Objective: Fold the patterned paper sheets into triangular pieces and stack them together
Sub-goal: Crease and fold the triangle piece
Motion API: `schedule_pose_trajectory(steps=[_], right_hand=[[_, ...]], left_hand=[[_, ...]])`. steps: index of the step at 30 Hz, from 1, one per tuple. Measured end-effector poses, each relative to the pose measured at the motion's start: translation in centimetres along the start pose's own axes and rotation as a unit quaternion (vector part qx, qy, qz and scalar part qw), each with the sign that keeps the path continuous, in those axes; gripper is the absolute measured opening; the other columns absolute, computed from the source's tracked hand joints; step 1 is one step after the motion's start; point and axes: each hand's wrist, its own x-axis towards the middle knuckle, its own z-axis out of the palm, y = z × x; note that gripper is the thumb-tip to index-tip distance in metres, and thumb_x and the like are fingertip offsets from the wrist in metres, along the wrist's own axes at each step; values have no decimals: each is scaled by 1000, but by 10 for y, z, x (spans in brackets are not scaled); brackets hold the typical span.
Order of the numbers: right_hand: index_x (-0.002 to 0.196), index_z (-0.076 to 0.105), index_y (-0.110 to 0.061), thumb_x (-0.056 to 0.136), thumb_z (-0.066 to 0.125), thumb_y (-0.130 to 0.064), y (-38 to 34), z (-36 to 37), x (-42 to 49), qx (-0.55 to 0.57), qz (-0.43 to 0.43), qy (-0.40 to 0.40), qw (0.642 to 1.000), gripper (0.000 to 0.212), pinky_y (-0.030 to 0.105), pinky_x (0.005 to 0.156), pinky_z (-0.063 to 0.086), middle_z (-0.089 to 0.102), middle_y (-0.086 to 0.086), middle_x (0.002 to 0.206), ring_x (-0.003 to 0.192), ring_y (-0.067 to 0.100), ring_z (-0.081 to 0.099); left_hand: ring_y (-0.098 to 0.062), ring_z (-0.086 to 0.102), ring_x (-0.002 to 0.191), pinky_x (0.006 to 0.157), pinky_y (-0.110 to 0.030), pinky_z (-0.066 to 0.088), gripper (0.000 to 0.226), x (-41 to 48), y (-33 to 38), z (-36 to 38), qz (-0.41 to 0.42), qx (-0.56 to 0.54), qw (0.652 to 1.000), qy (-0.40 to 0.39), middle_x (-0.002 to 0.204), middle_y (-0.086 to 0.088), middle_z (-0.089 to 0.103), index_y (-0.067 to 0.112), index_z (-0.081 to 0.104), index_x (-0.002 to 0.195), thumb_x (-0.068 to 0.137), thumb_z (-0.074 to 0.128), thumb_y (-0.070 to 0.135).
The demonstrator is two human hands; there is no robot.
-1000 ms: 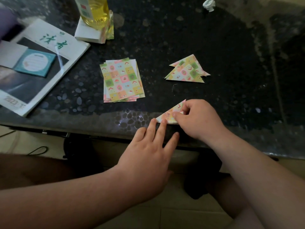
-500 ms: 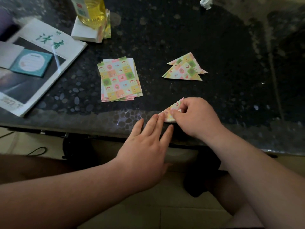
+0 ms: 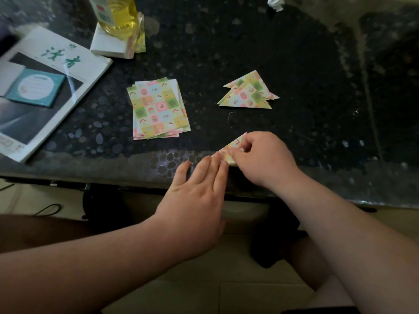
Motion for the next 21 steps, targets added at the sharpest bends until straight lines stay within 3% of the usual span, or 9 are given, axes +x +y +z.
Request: schedule_pose_trajectory(steps=[3, 7, 12, 21], right_hand=[[74, 60, -25, 93, 66, -44, 1, 0, 0, 0, -4, 3, 1000, 28, 31, 61, 43, 60, -11, 76, 74, 12, 57], [73, 59, -25, 93, 66, -44, 1, 0, 0, -3, -5, 3, 1000, 29, 31, 61, 41, 60, -10, 75, 73, 13, 57], [69, 58, -23, 91, 68, -41, 1, -2, 1, 4, -6, -4, 1000, 30, 31, 61, 41, 61, -8, 73, 74, 16, 58], [72, 75, -13, 90, 73, -41, 3, -22, 8, -15, 23, -81, 996, 33, 36, 63, 52, 72, 3, 69, 68, 18, 66]], left_hand=[[-33, 4, 157, 123, -58, 11, 102, 0, 0, 0, -4, 8, 1000, -20, 170, -18, 1, 1, 0, 160, 92, 45, 63], [-34, 28, 149, 116, -61, 30, 102, 2, -1, -2, -10, 16, 999, -42, 164, -20, 29, -3, 31, 155, 82, 56, 64], [-26, -3, 155, 124, -57, 3, 103, 4, -1, -5, -8, 11, 1000, -19, 170, -9, -14, 6, -14, 160, 95, 37, 69], [-30, -5, 156, 124, -57, -5, 105, 7, 3, 0, 0, 32, 999, -20, 168, -14, -17, 9, -18, 159, 96, 35, 73]])
